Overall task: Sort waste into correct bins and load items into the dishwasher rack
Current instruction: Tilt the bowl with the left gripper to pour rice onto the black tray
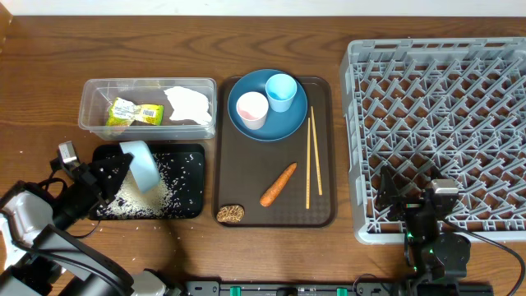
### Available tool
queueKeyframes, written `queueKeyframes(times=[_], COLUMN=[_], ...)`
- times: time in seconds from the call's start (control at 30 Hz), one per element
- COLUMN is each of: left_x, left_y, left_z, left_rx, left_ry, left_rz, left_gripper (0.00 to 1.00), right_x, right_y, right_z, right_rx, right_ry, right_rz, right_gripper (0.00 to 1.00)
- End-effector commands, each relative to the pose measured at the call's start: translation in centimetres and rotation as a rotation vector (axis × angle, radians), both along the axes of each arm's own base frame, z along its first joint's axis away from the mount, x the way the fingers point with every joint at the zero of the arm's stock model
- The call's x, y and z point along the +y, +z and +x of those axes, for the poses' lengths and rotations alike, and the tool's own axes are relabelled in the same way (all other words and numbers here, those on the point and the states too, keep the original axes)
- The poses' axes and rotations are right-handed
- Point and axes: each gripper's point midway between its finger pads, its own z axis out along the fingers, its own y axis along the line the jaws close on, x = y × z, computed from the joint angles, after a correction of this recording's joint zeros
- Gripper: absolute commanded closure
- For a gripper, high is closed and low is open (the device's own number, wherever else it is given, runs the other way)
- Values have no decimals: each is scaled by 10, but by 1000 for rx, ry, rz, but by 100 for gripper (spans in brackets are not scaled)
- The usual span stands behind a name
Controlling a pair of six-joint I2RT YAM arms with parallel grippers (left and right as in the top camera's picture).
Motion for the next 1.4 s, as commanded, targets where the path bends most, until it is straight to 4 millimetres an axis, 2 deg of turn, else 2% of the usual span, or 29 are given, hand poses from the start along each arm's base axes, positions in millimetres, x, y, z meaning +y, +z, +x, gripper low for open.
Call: queueKeyframes(times=[0.0,0.1,0.37,0.43,0.5,0.53,0.67,0.8,0.87,0.93,1.0,1.1,1.17,1.23,1.37], left_x=[1,0,-10,-12,-11,-11,-11,-9,-15,-21,-18,-19,-19,-12,-10], left_y=[-4,-12,-14,-5,18,23,24,22,26,29,29,29,30,23,19], left_z=[-2,-3,5,8,13,14,13,14,9,5,6,4,4,8,8], left_rx=[2,38,40,32,-58,-68,-45,-86,13,16,-31,35,8,-34,10], left_ry=[-7,-21,-66,-50,-28,-21,-19,-23,-9,-14,-16,-3,-7,-10,-3], left_rz=[48,77,85,16,-83,-113,-140,-83,-209,-213,-155,-234,-202,-118,-145], left_gripper=[94,94,94,94,94,94,94,94,94,94,94,94,94,94,94], right_x=[-1,-1,-1,-1,-1,-1,-1,-1,-1,-1,-1,-1,-1,-1,-1], right_y=[0,0,0,-1,0,-1,-1,-1,-1,0,-1,-1,-1,-1,-1], right_z=[0,0,0,0,0,0,0,0,0,0,0,0,0,0,0], right_rx=[-1,-1,-1,0,-1,0,0,0,0,0,0,0,0,0,0], right_ry=[-2,-2,-2,-2,-2,-2,-2,-2,-2,-2,-2,-2,-2,-2,-2], right_rz=[-7,-7,-7,-7,-7,-7,-7,-7,-7,-7,-7,-7,-7,-7,-7], right_gripper=[1,1,1,1,1,1,1,1,1,1,1,1,1,1,1])
